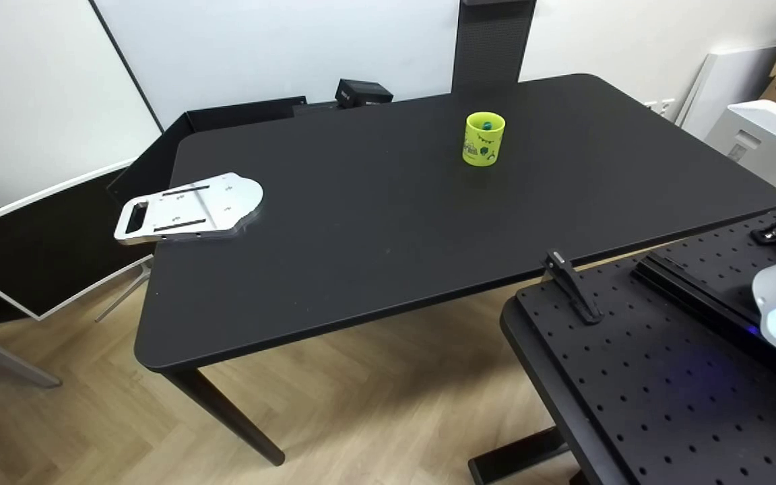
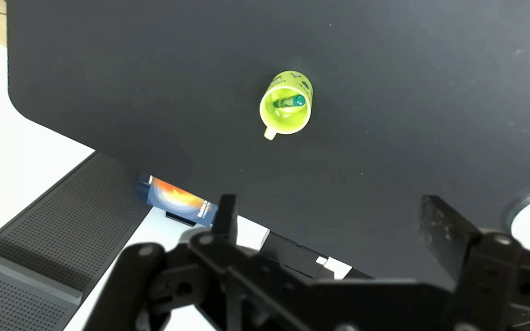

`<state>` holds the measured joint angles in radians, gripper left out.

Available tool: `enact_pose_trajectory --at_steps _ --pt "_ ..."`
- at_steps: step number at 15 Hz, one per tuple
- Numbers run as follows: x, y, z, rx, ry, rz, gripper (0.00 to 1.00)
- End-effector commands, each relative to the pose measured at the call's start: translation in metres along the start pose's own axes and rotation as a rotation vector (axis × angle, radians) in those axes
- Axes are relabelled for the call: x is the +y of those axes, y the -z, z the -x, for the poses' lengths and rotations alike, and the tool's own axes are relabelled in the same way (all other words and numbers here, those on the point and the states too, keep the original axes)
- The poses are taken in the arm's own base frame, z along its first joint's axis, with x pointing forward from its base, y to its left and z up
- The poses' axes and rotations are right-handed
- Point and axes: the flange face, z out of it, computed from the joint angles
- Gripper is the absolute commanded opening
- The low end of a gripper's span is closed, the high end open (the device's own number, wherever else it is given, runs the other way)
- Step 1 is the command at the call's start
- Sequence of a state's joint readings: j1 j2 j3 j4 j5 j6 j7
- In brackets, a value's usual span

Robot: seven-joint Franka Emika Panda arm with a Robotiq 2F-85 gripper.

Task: Remove the marker from the mug cup

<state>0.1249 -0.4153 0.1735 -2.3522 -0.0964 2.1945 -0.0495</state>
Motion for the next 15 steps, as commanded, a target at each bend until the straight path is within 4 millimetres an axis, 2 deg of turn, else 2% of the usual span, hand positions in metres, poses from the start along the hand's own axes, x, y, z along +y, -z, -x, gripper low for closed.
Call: enact_pose_trajectory --at_steps 1,10,15 --pt "0.001 -0.007 -0.003 -0.009 -0.002 -0.005 1.00" --pt "-0.001 -0.003 -0.002 -0.003 0.002 -0.004 1.00" --pt "-0.006 -0.021 -0.005 0.015 0.009 0.008 1.00"
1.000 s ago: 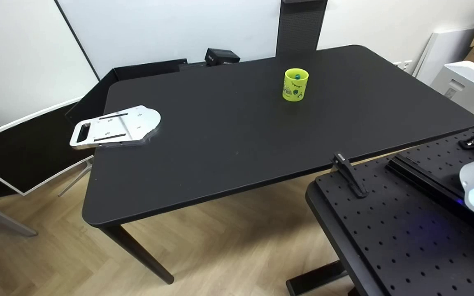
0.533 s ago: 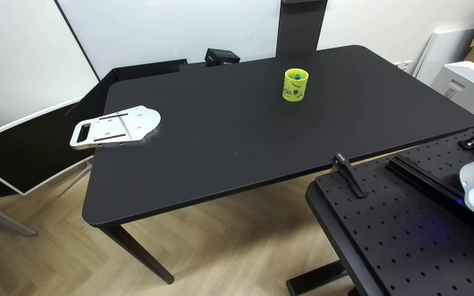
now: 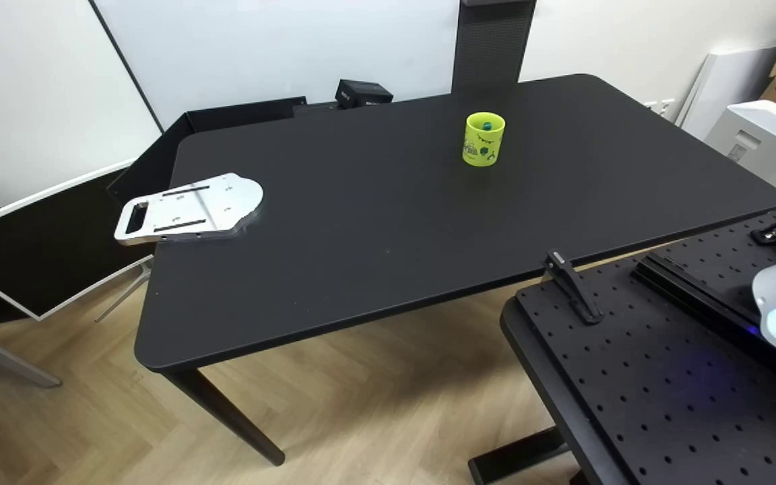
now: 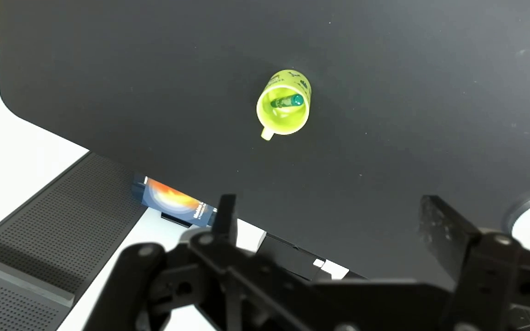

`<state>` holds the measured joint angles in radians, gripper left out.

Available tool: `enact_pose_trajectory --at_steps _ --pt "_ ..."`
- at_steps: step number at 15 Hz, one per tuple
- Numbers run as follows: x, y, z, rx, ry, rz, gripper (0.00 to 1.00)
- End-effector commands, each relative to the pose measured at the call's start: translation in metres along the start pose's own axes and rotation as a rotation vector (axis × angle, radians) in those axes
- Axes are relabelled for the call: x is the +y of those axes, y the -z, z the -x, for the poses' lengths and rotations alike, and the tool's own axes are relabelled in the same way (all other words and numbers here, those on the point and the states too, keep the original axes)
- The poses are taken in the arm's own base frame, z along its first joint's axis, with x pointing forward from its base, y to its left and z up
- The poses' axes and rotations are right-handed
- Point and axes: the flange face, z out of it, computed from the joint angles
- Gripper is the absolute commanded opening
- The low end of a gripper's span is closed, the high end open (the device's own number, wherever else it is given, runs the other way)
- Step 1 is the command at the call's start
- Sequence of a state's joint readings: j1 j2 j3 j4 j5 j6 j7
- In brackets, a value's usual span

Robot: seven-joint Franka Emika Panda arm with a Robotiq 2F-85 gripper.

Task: Remove the marker from the mug cup

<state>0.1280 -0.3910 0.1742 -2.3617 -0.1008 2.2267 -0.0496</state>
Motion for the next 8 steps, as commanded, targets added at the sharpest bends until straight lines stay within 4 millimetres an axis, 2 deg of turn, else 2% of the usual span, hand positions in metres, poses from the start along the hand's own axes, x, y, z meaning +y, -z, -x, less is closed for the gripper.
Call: enact_pose_trajectory --at_steps 1,8 --pt "-0.004 -0.012 -0.004 0.020 0.003 0.011 1.00" --pt "-0.001 -0.040 -0.010 0.048 0.028 0.029 1.00"
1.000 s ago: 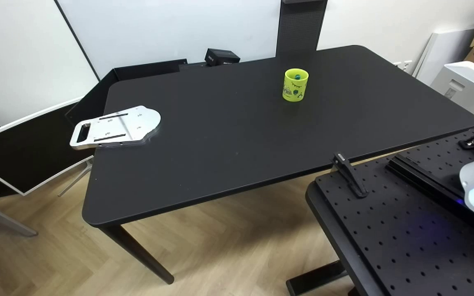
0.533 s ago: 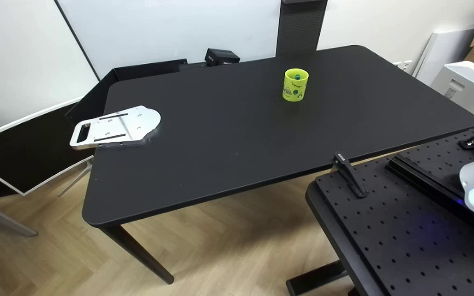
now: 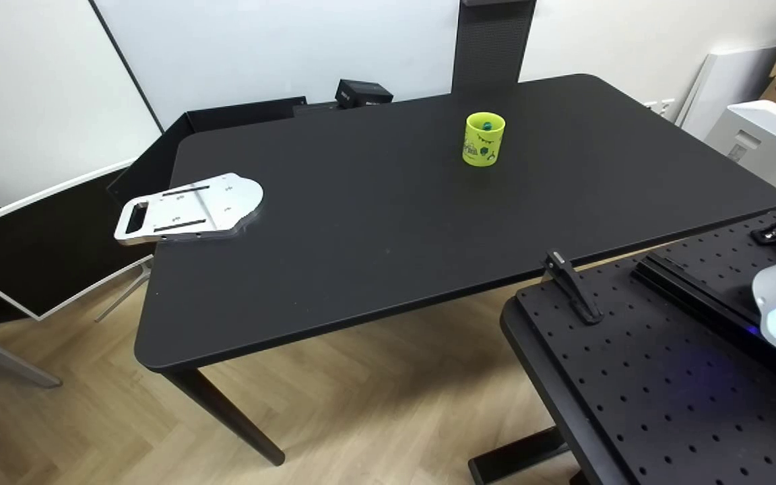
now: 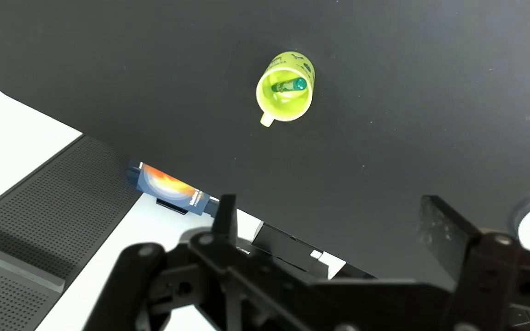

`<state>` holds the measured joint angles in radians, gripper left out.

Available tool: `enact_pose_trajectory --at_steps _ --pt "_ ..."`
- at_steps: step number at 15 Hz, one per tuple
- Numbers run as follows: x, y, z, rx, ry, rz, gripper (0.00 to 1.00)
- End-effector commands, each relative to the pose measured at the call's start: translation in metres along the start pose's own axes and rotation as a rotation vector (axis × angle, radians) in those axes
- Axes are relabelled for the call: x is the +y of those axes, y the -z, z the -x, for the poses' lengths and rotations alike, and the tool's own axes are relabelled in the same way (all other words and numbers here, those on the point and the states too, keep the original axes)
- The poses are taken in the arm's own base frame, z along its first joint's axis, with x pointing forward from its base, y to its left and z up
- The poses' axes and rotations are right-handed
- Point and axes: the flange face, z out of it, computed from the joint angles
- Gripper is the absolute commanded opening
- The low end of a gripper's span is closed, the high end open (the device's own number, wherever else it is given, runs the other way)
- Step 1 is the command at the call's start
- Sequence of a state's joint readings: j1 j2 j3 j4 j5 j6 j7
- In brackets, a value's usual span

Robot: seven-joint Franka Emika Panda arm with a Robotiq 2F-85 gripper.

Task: Remove the marker from the mug cup

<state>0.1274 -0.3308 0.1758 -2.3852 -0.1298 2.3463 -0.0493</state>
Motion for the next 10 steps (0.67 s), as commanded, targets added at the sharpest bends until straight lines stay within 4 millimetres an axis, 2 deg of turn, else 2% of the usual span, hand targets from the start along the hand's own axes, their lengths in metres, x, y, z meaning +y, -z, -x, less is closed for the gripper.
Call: enact_pose_trajectory --at_steps 1,10 --pt "0.004 -0.016 -0.002 0.010 0.005 0.027 1.00" --pt "0.025 -0.071 0.002 0.000 0.008 0.034 1.00"
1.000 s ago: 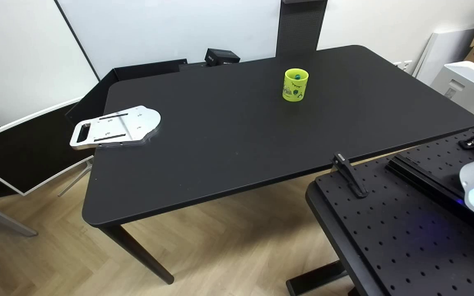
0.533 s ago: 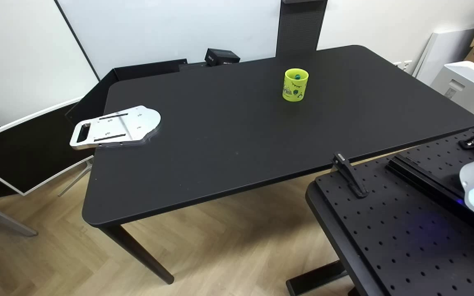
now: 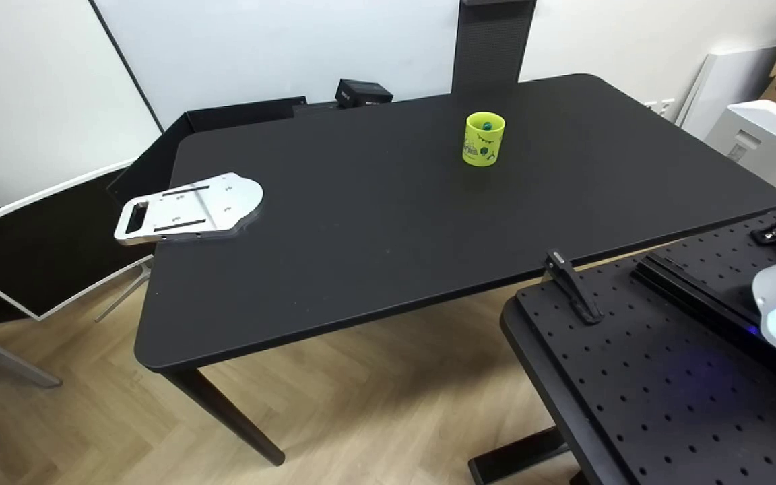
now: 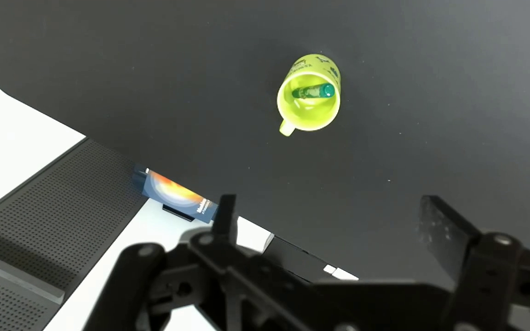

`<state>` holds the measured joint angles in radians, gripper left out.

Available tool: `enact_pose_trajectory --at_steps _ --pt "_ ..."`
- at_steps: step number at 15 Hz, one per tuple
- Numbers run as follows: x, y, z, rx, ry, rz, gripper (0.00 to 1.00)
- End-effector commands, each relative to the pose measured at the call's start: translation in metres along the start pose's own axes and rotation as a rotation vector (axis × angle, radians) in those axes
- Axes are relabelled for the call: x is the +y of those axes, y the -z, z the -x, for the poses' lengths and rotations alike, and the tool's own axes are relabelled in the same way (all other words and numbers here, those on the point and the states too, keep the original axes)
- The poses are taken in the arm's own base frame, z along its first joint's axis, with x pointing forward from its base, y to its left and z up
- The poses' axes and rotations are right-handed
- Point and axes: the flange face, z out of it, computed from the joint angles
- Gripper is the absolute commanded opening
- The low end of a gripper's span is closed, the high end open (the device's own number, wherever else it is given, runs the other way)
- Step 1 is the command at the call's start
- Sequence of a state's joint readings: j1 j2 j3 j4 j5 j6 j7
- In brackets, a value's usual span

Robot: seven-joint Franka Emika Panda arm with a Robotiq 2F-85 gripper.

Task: Remove the marker from the mug cup

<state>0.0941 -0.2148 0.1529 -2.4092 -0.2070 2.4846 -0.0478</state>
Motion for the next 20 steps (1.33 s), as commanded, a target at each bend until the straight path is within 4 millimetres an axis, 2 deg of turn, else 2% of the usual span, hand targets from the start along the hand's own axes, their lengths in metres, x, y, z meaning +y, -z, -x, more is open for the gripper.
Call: enact_pose_trajectory --at_steps 1,6,7,10,18,20 --pt "0.008 -0.020 0.002 0.003 -0.010 0.010 1.00" --pt "0.010 -0.050 0.007 -0.012 -0.014 -0.028 1.00" --pt "0.008 -0.042 0.005 -0.011 -0.012 -0.020 1.00" --pt "0.009 -0.052 0.007 -0.026 -0.012 -0.027 1.00" --pt "0.009 -0.052 0.007 -0.025 -0.012 -0.027 1.00" --pt "0.004 -0.063 0.005 -0.024 0.005 -0.032 1.00"
